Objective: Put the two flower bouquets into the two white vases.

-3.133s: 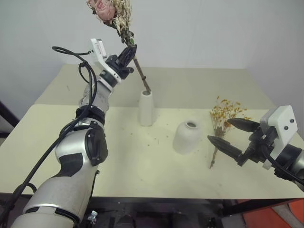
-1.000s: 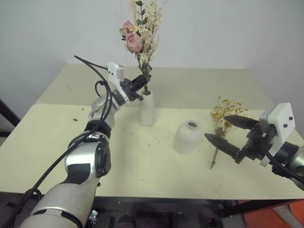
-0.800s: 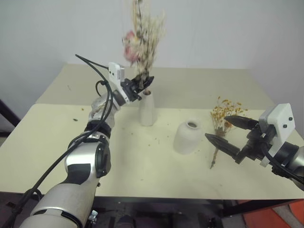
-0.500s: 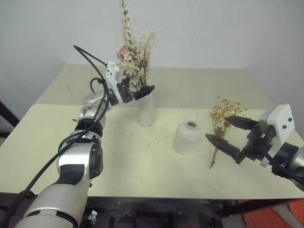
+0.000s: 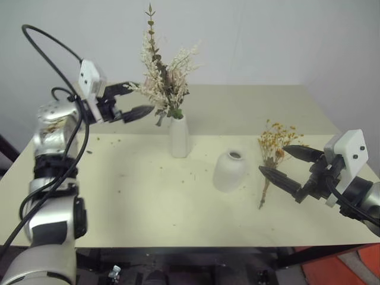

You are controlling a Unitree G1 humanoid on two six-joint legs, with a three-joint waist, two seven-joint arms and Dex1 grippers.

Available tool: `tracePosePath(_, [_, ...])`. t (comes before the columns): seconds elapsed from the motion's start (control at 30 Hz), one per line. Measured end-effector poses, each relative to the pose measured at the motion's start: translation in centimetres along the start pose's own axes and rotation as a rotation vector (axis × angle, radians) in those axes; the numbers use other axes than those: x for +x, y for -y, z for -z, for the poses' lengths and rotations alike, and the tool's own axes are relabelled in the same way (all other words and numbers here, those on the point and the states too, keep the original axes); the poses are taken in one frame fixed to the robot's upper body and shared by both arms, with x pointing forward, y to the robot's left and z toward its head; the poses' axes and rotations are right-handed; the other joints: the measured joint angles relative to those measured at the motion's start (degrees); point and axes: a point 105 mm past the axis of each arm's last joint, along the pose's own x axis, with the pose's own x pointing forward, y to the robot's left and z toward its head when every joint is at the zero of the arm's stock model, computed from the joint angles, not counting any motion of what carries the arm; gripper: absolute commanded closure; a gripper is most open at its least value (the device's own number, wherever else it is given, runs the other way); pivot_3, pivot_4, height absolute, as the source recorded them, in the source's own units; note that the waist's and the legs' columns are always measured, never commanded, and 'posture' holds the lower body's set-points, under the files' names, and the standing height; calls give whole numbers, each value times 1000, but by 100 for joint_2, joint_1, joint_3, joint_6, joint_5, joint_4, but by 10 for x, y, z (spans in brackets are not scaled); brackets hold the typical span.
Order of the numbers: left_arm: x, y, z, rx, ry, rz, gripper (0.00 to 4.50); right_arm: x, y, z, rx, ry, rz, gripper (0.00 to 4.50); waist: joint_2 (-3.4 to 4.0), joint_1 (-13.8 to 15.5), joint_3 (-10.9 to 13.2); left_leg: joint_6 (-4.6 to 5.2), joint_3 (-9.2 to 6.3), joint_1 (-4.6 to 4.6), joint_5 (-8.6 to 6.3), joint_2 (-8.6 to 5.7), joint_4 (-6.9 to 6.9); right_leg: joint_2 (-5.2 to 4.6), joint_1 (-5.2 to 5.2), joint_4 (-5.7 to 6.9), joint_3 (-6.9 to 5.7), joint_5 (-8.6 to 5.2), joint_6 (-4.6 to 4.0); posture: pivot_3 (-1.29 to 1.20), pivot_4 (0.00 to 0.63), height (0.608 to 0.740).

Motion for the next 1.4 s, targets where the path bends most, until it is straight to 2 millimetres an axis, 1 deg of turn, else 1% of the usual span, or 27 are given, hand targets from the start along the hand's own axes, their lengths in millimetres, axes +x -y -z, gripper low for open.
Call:
tracePosePath(0.07, [-15, 4, 0, 8, -48, 24, 33, -1, 3, 2, 9, -6, 11, 0, 0, 3, 0, 0, 0, -2, 0, -1, 0, -2, 0, -4, 0, -1, 1, 0, 150, 740])
tracePosePath(0.17, [-35, 12, -6, 36, -111, 74, 33, -2, 11, 7, 41, -36, 44, 0, 0, 16, 0, 0, 1, -4, 0, -1, -1, -4, 0, -4, -1, -1, -1, 0, 150, 740])
tracePosePath(0.23, [-46, 16, -10, 57, -164, 100, 33, -1, 23, 10, 66, -73, 92, 0, 0, 13, 0, 0, 1, -2, 0, -1, 0, -4, 0, -3, 0, -1, -1, 0, 150, 740])
tracePosePath(0.3, [-51, 23, -19, 98, -185, 149, 33, 2, 39, 15, 101, -121, 167, 0, 0, 23, 0, 0, 2, 0, 0, 1, 1, -2, 3, -4, -1, -4, -3, 0, 150, 740])
tracePosePath(0.37, [-45, 39, -28, 146, -195, 242, 33, 9, 53, 26, 159, -197, 238, 0, 0, 25, 0, 0, 3, 0, 1, 1, 2, -3, 3, -3, 0, -4, -5, 0, 150, 740])
tracePosePath(0.4, [-38, 50, -32, 181, -205, 301, 33, 12, 60, 34, 212, -232, 270, 0, -1, 40, 0, 1, 3, -1, 1, 1, 2, -3, 2, -3, 0, -4, -5, 0, 150, 740])
tracePosePath(0.47, [-26, 66, -35, 224, -204, 378, 33, 18, 67, 44, 293, -271, 300, 0, 0, 47, 0, 1, 2, -4, 1, 0, 2, -3, 0, -3, 0, -5, -7, 0, 150, 740])
tracePosePath(0.5, [-15, 78, -36, 248, -194, 429, 33, 20, 70, 50, 346, -297, 315, 0, 1, 50, 0, 1, 2, -8, 1, 0, 2, -3, -2, -4, 0, -2, -12, 0, 150, 740])
tracePosePath(0.53, [-8, 85, -36, 257, -182, 455, 33, 22, 72, 53, 372, -314, 324, 0, 1, 50, 0, 1, 2, -10, 1, 0, 2, -3, -2, -4, 0, 6, -25, 0, 150, 740])
tracePosePath(0.57, [4, 93, -35, 258, -157, 486, 33, 24, 75, 58, 403, -344, 338, 0, 1, 48, 0, 2, 2, -11, 0, -1, 2, -2, -4, -5, 0, 16, -42, 0, 150, 740])
tracePosePath(0.6, [12, 99, -34, 253, -144, 508, 33, 26, 75, 62, 420, -365, 341, 0, 1, 38, 0, 2, 2, -15, 0, 0, 2, -1, -7, -6, 0, 18, -44, 0, 150, 740])
tracePosePath(0.67, [21, 106, -33, 249, -132, 531, 33, 28, 73, 71, 447, -410, 344, 0, 1, 15, 0, 3, 2, -18, 0, 0, 0, -1, -11, -6, 0, 18, -45, 0, 150, 740])
tracePosePath(0.73, [31, 113, -32, 250, -114, 556, 33, 30, 72, 86, 490, -467, 353, 0, 1, -11, 0, 4, 2, -16, -1, -1, 0, -1, -11, -6, 1, 18, -45, 0, 150, 740])
tracePosePath(0.8, [39, 118, -31, 269, -109, 576, 33, 32, 71, 96, 518, -508, 361, 0, 1, -20, 0, 4, 3, -13, -1, -1, 1, 0, -11, -4, 2, 19, -45, 0, 150, 740])
tracePosePath(0.87, [45, 120, -30, 282, -98, 568, 33, 35, 71, 103, 549, -521, 374, 0, 2, -28, 0, 4, 3, -9, -1, 0, -1, 2, -10, -3, 3, 18, -45, 0, 150, 740])
tracePosePath(1.0, [50, 116, -23, 276, -109, 537, 33, 43, 73, 115, 605, -546, 394, 0, 3, -27, 0, 4, 3, -10, 0, -1, -1, 2, -10, -5, 4, 18, -45, 0, 150, 740])
tracePosePath(1.1, [50, 117, -22, 274, -104, 537, 0, 52, 71, 117, 625, -546, 380, 588, 4, -22, 1, 4, 2, -12, -1, -1, -3, 1, -12, -5, 4, 18, -45, 0, 150, 740])
tracePosePath(1.23, [49, 120, -16, 261, -111, 534, 0, 61, 67, 124, 655, -553, 366, 1955, 4, -22, 1, 4, 2, -10, -1, -1, -3, 0, -10, -5, 3, 18, -45, 0, 150, 740])
tracePosePath(1.3, [46, 122, -10, 249, -125, 531, 0, 66, 65, 132, 668, -569, 364, 2707, 5, -28, 1, 4, 2, -8, -1, 0, -3, 2, -11, -4, 4, 18, -45, 0, 150, 740])
tracePosePath(1.33, [45, 122, -8, 248, -132, 529, 0, 67, 64, 137, 679, -578, 363, 2988, 5, -26, 2, 4, 2, -9, 0, -1, -3, 2, -11, -3, 4, 19, -45, 0, 150, 740])
tracePosePath(1.4, [44, 121, -8, 250, -137, 518, 0, 69, 66, 137, 680, -573, 370, 3666, 6, -23, 2, 4, 2, -10, 0, -1, -2, 1, -11, -4, 3, 19, -45, 0, 150, 740])
